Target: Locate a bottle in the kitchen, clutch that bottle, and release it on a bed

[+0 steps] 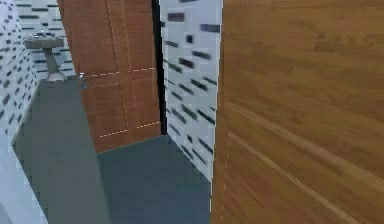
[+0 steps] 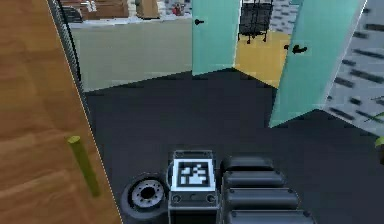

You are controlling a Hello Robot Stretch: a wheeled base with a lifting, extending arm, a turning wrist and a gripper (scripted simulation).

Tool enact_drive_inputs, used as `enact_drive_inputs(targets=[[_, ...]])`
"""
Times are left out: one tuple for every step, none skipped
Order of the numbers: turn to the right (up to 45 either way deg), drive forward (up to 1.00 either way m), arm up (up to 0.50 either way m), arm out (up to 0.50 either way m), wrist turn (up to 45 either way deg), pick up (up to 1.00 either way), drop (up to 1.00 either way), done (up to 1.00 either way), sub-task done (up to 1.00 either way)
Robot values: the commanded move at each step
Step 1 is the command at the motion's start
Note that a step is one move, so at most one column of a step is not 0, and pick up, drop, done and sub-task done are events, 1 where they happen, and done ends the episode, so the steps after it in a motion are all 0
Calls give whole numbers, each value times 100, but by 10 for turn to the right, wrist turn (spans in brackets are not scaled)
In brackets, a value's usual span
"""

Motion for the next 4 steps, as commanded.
enact_drive_inputs(targets=[[-210, 0, 0, 0, 0, 0, 0, 0, 0], [0, 100, 0, 0, 0, 0, 0, 0, 0], [0, 20, 0, 0, 0, 0, 0, 0, 0], [-450, 0, 0, 0, 0, 0, 0, 0, 0]])
